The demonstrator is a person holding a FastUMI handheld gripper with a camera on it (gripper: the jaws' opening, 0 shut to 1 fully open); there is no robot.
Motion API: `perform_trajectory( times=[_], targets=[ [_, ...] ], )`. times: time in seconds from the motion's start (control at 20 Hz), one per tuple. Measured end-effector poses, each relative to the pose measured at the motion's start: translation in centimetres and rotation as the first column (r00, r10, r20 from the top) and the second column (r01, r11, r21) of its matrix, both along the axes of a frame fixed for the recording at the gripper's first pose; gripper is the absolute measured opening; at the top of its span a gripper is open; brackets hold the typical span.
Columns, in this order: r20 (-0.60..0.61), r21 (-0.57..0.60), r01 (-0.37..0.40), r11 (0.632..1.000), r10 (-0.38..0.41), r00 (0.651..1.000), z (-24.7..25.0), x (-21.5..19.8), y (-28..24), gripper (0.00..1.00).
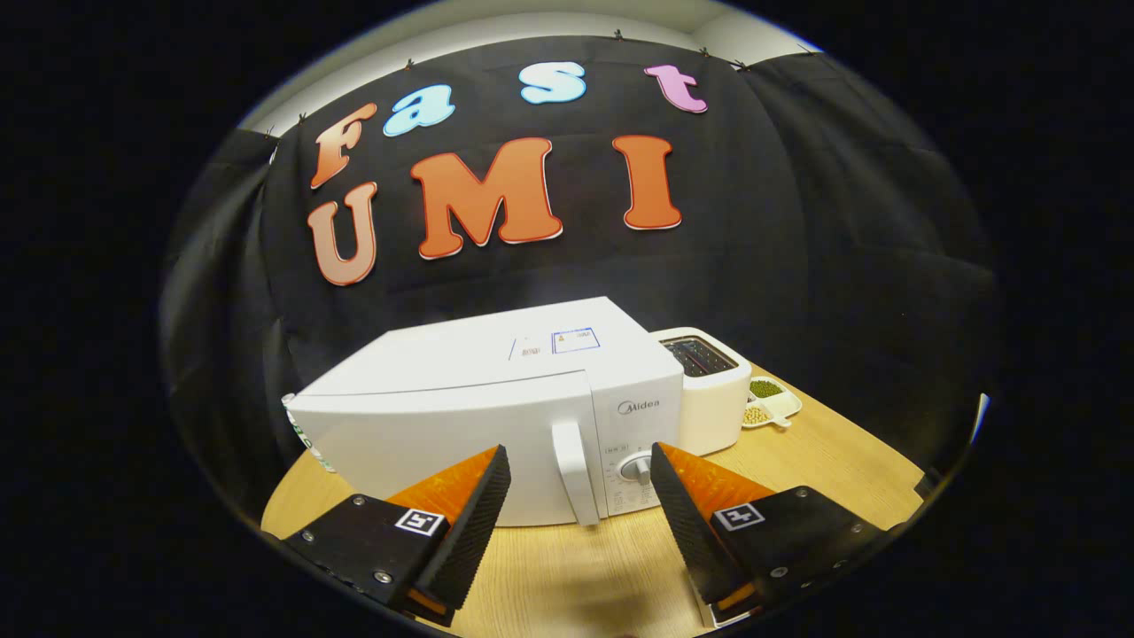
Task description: Open the microwave, put the food inside, and close the microwave door.
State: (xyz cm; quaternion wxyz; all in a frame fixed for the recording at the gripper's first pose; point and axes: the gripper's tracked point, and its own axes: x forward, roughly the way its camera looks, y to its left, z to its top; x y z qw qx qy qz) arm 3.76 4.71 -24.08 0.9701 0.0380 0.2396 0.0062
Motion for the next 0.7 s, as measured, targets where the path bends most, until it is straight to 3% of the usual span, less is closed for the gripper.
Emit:
perform_trajectory(
  times=[0.35, 0.5, 0.7],
  targets=[
    [-0.042, -0.026, -0.018, 0.999, 0.017, 0.999, -5.2, 3.0, 1.2, 0.67],
    [-0.065, -0.021, -0.020, 1.000, 0.019, 0.998, -6.7, 3.6, 1.3, 0.48],
    [-0.081, -0.059, -0.049, 0.997, 0.044, 0.996, -8.5, 3.4, 1.0, 0.32]
  ],
)
